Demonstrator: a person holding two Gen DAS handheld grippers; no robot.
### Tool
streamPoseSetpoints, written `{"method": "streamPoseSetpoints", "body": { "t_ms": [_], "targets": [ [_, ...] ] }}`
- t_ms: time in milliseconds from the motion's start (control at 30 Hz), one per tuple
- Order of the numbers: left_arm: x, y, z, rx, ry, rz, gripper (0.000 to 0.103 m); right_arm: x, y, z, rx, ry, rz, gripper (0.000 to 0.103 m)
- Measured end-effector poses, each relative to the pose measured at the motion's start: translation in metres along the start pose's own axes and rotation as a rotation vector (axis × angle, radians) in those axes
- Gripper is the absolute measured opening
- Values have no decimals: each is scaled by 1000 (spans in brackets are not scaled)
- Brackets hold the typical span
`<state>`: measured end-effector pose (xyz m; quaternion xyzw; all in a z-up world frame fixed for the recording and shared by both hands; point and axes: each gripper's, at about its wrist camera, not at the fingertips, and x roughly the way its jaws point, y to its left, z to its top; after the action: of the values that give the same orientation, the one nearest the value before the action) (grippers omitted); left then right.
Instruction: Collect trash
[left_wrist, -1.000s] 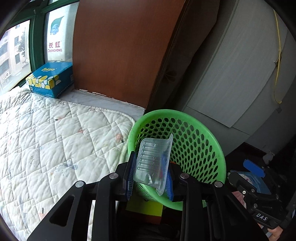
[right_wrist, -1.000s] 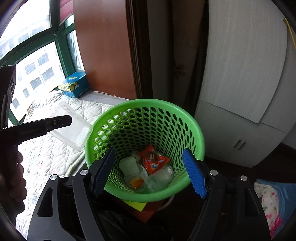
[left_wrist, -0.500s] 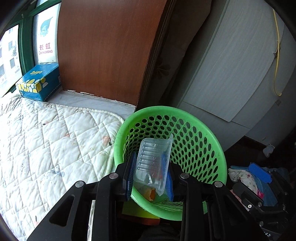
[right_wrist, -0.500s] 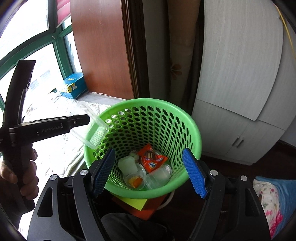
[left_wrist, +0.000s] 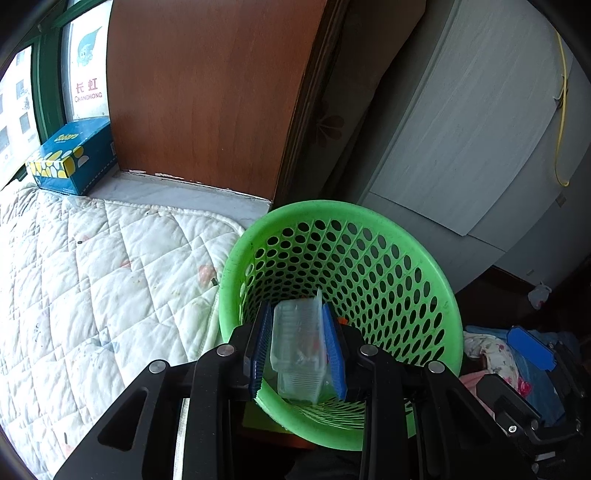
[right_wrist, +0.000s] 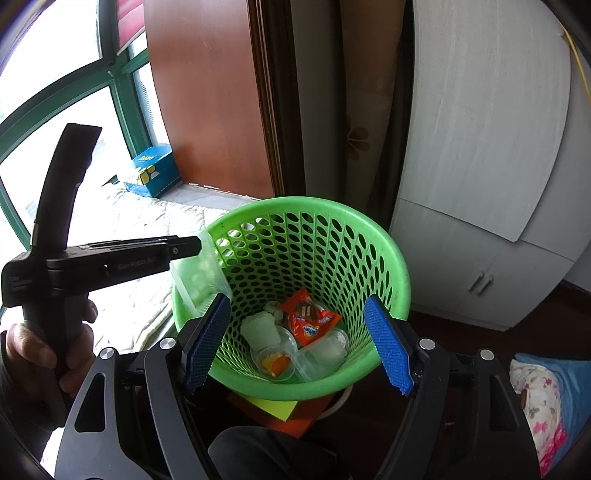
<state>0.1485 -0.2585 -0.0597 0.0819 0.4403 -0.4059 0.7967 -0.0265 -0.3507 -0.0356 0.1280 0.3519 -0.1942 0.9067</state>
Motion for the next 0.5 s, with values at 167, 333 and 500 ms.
{"method": "streamPoseSetpoints", "body": {
  "t_ms": [167,333,500],
  "targets": [
    [5,0,-2,-11,13,-1,44,1,-1,-1,3,3,4,75],
    [-1,5,-6,-20,7,11,55,1,-1,0,4,1,16,75],
    [-14,15,-10,-40,-13,48,62,0,0,0,1,-4,34,77]
  ]
}}
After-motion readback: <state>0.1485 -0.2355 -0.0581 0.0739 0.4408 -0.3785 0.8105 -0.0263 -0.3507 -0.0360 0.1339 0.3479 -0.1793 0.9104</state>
